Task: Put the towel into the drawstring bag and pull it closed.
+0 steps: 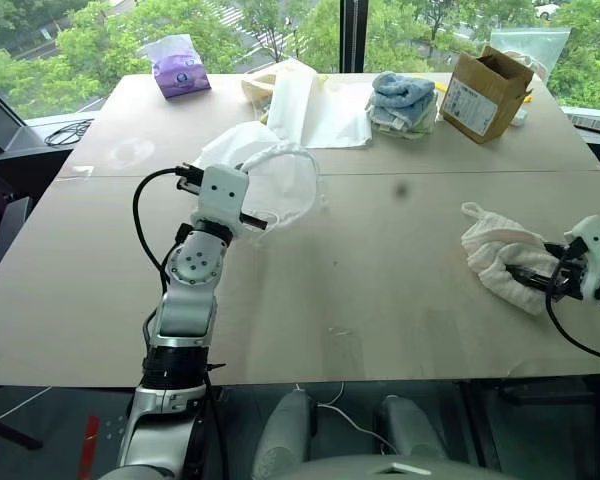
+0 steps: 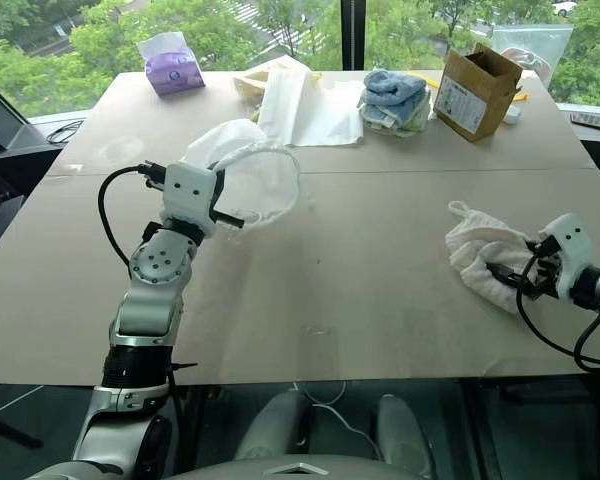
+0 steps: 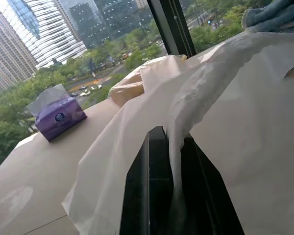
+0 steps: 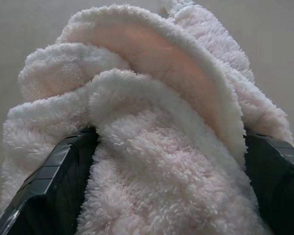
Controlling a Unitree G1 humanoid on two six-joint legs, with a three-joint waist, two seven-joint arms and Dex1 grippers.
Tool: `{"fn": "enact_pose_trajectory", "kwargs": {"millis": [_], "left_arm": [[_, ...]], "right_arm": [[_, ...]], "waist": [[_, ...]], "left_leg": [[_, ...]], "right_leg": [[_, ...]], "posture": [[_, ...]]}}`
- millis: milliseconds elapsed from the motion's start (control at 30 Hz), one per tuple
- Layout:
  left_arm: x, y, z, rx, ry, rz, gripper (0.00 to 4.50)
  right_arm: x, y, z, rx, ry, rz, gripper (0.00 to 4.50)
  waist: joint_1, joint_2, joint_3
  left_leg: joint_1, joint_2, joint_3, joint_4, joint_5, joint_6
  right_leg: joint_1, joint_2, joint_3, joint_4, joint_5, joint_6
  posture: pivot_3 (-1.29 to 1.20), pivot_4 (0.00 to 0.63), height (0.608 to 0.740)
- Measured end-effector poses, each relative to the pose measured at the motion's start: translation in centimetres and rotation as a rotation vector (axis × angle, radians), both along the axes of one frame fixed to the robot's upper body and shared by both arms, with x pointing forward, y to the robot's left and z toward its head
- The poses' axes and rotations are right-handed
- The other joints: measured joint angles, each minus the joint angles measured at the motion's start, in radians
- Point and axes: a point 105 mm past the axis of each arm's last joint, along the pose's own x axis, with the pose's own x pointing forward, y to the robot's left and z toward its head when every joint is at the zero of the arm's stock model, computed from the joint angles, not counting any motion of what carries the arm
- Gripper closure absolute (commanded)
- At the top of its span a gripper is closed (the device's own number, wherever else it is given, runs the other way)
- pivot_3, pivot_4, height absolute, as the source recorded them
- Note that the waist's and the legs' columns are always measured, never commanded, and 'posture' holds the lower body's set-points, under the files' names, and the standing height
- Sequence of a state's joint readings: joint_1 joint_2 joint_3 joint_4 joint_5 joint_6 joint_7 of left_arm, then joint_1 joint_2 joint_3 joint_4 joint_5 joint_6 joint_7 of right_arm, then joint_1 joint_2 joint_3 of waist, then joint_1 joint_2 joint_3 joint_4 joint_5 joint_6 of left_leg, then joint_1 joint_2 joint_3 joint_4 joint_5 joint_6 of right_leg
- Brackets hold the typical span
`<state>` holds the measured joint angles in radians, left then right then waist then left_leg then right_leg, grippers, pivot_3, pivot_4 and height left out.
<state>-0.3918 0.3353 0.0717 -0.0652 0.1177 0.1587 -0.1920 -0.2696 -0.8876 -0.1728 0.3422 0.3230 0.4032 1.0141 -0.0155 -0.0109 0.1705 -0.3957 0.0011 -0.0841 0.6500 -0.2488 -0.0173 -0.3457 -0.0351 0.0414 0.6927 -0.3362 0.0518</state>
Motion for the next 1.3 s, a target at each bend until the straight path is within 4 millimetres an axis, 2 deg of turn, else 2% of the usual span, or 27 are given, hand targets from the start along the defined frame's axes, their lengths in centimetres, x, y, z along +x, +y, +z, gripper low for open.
{"fn": "enact_pose_trajectory", "kwargs": {"millis": [100, 133, 367, 467, 567, 600, 633, 667, 700, 767, 800, 867, 933, 1100, 1200, 1300], "left_arm": [[0.0, -0.1, 0.1, -0.004, -0.003, -0.003, 4.5], [0.0, 0.0, 0.1, -0.006, -0.003, -0.003, 4.5], [0.2, 0.2, -0.5, -0.024, 0.047, -0.001, 4.5], [0.2, 0.0, -0.8, -0.041, 0.074, -0.018, 4.5], [0.3, -0.5, -1.1, -0.074, 0.093, -0.044, 4.5], [0.3, -0.7, -1.1, -0.087, 0.097, -0.053, 4.5], [0.3, -1.2, -1.1, -0.102, 0.1, -0.068, 4.5], [0.3, -1.4, -1.1, -0.106, 0.1, -0.075, 4.5], [0.3, -1.8, -0.9, -0.118, 0.103, -0.091, 4.5], [0.4, -2.6, -0.5, -0.125, 0.105, -0.125, 4.5], [0.4, -2.7, -0.5, -0.127, 0.105, -0.127, 4.5], [0.3, -3.1, -0.4, -0.144, 0.111, -0.151, 4.5], [0.3, -4.2, -0.2, -0.158, 0.115, -0.197, 4.5], [-0.1, -5.2, 0.1, -0.183, 0.134, -0.288, 4.5], [-1.3, -7.9, 0.5, -0.199, 0.145, -0.434, 4.5], [-2.8, -9.3, 0.1, -0.184, 0.172, -0.522, 4.5]], "right_arm": [[0.3, 0.0, -0.2, -0.022, 0.03, 0.014, 1.04], [0.3, 0.2, -0.2, -0.027, 0.041, 0.026, 1.62], [0.2, 1.3, -0.2, -0.022, 0.076, 0.076, 4.44], [0.2, 1.9, 0.0, -0.015, 0.077, 0.09, 4.48], [0.3, 4.4, 0.2, 0.087, 0.061, 0.128, 4.48], [0.2, 6.1, 0.6, 0.15, 0.058, 0.163, 4.48], [0.0, 8.6, 1.3, 0.223, 0.047, 0.23, 4.48], [-0.1, 9.6, 1.7, 0.249, 0.041, 0.261, 4.48], [-0.5, 11.9, 2.8, 0.286, 0.024, 0.33, 4.48], [-0.9, 14.8, 5.4, 0.288, -0.025, 0.428, 4.48], [-1.0, 15.0, 5.7, 0.286, -0.031, 0.436, 4.48], [-1.0, 17.2, 6.9, 0.249, -0.056, 0.475, 4.48], [-0.9, 19.1, 7.1, 0.222, -0.07, 0.514, 4.48], [-0.4, 21.4, 6.4, 0.161, -0.074, 0.559, 4.48], [0.5, 23.4, 5.7, 0.166, -0.082, 0.559, 4.48], [1.3, 24.1, 5.2, 0.179, -0.08, 0.536, 4.48]], "waist": [[0.0, -0.005, -0.003], [0.0, -0.006, -0.004], [0.0, -0.01, -0.006], [-0.003, -0.01, -0.006], [-0.01, -0.011, -0.006], [-0.013, -0.01, -0.005], [-0.018, -0.009, -0.004], [-0.019, -0.007, -0.003], [-0.019, -0.005, -0.001], [-0.016, -0.005, 0.0], [-0.013, -0.005, 0.0], [-0.005, -0.005, 0.0], [0.0, -0.005, 0.0], [0.003, -0.005, 0.0], [0.0, -0.005, 0.0], [-0.001, -0.005, 0.0]], "left_leg": [[0.0, 0.0, -0.001, 0.0, 0.0, 0.0], [0.0, 0.0, -0.001, 0.0, 0.0, 0.0], [0.0, 0.0, -0.001, 0.001, 0.0, 0.0], [0.0, 0.001, -0.001, 0.001, 0.0, 0.0], [0.0, 0.001, -0.001, 0.0, 0.0, 0.0], [0.0, 0.002, -0.001, 0.0, 0.0, 0.0], [-0.001, 0.001, -0.001, 0.0, 0.0, 0.0], [-0.001, 0.001, -0.001, 0.001, 0.0, 0.0], [-0.002, 0.001, -0.001, 0.001, 0.0, 0.0], [-0.003, 0.0, -0.002, 0.001, 0.0, 0.0], [-0.003, 0.0, -0.002, 0.001, 0.0, 0.0], [-0.003, 0.0, -0.003, 0.001, 0.0, 0.0], [-0.003, 0.0, -0.004, 0.001, 0.0, 0.0], [-0.004, -0.001, -0.004, 0.001, 0.001, -0.001], [-0.004, -0.001, -0.003, 0.0, 0.002, -0.003], [-0.005, -0.001, -0.002, 0.0, 0.002, -0.003]], "right_leg": [[0.0, 0.0, 0.0, 0.0, 0.0, 0.0], [0.0, 0.0, -0.001, 0.0, 0.0, 0.0], [0.001, 0.0, -0.001, 0.0, 0.0, 0.0], [0.0, 0.0, 0.0, 0.0, 0.0, 0.0], [0.0, 0.001, 0.0, 0.001, 0.0, 0.0], [0.0, 0.001, 0.0, 0.001, 0.0, 0.0], [-0.001, 0.001, 0.0, 0.001, 0.0, 0.0], [-0.001, 0.001, 0.0, 0.001, 0.0, 0.0], [-0.001, 0.0, 0.0, 0.001, 0.0, 0.0], [-0.001, 0.0, -0.001, 0.0, 0.0, 0.0], [-0.002, 0.0, -0.001, 0.0, 0.0, 0.0], [-0.002, 0.0, -0.002, 0.0, 0.0, 0.0], [-0.002, 0.0, -0.003, 0.0, 0.0, 0.0], [-0.003, -0.001, -0.003, -0.001, 0.0, 0.0], [-0.004, -0.001, -0.003, 0.0, 0.0, 0.0], [-0.005, -0.001, -0.001, 0.001, 0.0, 0.0]], "posture": [[0.0, 0.15, 0.74], [0.0, 0.15, 0.74], [0.0, 0.15, 0.74], [0.0, 0.15, 0.74], [0.0, 0.15, 0.74], [0.0, 0.15, 0.74], [0.0, 0.15, 0.74], [0.0, 0.15, 0.74], [0.0, 0.15, 0.74], [0.0, 0.15, 0.74], [0.0, 0.15, 0.74], [0.0, 0.15, 0.74], [0.0, 0.15, 0.74], [0.0, 0.15, 0.74], [0.0, 0.15, 0.74], [0.0, 0.15, 0.74]]}}
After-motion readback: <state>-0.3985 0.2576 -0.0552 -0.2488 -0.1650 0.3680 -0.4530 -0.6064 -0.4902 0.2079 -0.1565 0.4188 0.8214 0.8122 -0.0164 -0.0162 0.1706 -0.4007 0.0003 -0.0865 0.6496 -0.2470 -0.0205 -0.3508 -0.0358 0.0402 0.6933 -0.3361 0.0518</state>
